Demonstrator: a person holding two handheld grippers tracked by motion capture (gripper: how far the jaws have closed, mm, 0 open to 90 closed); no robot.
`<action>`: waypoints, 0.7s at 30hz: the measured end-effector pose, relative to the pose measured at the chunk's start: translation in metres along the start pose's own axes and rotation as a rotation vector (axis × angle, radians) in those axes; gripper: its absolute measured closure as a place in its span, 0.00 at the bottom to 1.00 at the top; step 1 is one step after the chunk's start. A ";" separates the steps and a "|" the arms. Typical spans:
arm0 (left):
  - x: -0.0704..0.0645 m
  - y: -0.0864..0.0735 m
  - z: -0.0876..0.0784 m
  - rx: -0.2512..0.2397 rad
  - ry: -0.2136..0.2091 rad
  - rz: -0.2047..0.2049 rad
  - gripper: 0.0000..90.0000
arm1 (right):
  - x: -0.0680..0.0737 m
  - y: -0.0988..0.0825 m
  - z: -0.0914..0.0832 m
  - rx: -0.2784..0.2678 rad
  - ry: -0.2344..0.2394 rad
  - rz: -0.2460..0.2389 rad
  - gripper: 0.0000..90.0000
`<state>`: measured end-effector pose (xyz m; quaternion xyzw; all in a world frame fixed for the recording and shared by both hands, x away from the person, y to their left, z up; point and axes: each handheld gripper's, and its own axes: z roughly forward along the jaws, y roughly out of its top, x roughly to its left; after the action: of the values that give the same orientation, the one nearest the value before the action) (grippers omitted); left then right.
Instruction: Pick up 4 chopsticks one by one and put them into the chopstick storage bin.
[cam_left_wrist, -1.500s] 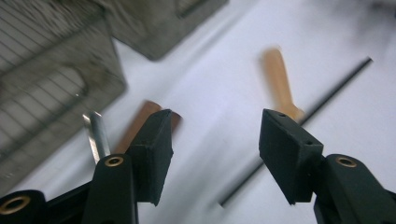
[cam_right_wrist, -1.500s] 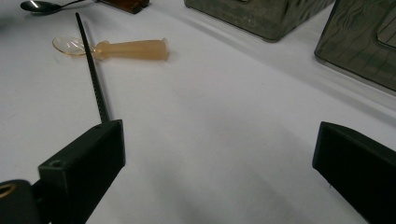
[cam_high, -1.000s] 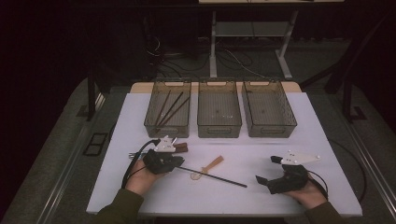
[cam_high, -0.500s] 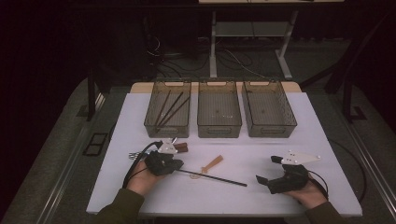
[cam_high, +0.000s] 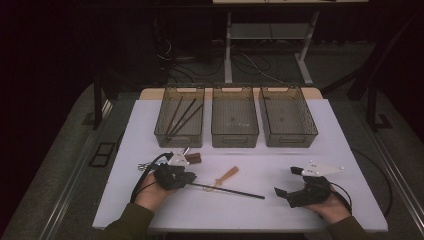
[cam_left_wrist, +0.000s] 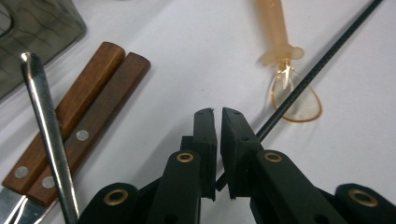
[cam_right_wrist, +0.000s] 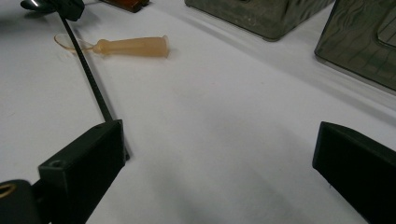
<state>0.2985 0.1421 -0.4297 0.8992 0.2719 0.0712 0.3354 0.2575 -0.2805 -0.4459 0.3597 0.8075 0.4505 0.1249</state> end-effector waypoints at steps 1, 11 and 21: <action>-0.001 0.000 0.000 -0.001 -0.003 -0.006 0.94 | 0.000 0.000 0.000 0.000 0.000 0.000 0.02; -0.008 -0.002 -0.005 -0.001 -0.022 0.001 0.94 | 0.000 0.000 0.000 0.000 0.000 0.001 0.02; -0.012 -0.005 -0.006 0.007 -0.031 0.001 0.93 | 0.000 0.000 0.000 0.001 0.000 -0.001 0.02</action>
<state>0.2841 0.1421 -0.4273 0.9015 0.2664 0.0562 0.3364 0.2575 -0.2805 -0.4458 0.3593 0.8078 0.4502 0.1251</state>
